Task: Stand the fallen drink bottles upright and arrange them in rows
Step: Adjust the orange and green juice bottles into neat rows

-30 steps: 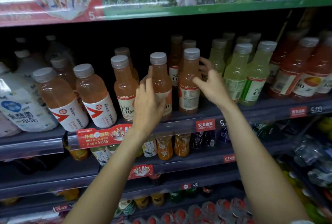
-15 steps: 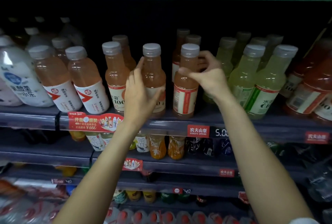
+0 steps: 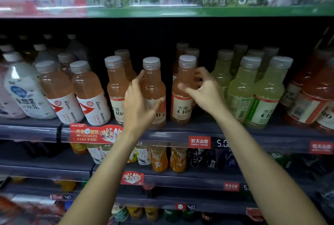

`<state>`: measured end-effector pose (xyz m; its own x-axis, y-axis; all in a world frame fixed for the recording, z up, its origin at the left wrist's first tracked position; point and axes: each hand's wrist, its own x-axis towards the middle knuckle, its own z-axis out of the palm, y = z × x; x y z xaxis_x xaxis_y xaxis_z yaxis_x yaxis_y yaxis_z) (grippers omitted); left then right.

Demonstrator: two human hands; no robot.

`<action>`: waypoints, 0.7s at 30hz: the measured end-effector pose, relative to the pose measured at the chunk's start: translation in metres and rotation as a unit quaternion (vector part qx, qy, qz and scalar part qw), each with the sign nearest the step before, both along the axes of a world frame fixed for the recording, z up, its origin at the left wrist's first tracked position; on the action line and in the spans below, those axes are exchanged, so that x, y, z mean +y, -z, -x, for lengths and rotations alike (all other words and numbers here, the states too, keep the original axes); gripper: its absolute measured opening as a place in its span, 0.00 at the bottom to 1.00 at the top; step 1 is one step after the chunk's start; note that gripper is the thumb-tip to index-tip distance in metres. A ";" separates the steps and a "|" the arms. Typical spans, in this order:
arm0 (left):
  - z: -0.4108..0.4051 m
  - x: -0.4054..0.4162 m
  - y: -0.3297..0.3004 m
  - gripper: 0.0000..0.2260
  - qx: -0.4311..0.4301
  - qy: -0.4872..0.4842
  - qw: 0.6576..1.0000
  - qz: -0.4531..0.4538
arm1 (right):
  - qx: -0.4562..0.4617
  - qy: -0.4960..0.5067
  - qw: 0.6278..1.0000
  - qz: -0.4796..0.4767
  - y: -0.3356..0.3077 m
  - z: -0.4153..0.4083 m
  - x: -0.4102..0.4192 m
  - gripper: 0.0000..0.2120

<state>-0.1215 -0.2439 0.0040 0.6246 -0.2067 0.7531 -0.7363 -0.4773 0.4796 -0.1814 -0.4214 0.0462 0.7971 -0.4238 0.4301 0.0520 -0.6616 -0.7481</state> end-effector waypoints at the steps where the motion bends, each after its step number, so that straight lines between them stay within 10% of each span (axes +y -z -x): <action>1: 0.001 0.000 0.000 0.36 -0.001 0.001 1.000 0.006 | -0.005 0.019 1.000 0.010 0.001 -0.005 0.005 0.25; 21: 0.003 -0.003 0.002 0.37 0.002 -0.040 0.999 -0.017 | 0.083 -0.067 0.990 0.092 -0.031 -0.085 0.028 0.19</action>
<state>-0.1245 -0.2473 0.0015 0.6427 -0.1818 0.7442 -0.6934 -0.5510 0.4642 -0.0962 -0.3930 0.0768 0.9073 -0.2358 0.3482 0.0345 -0.7834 -0.6205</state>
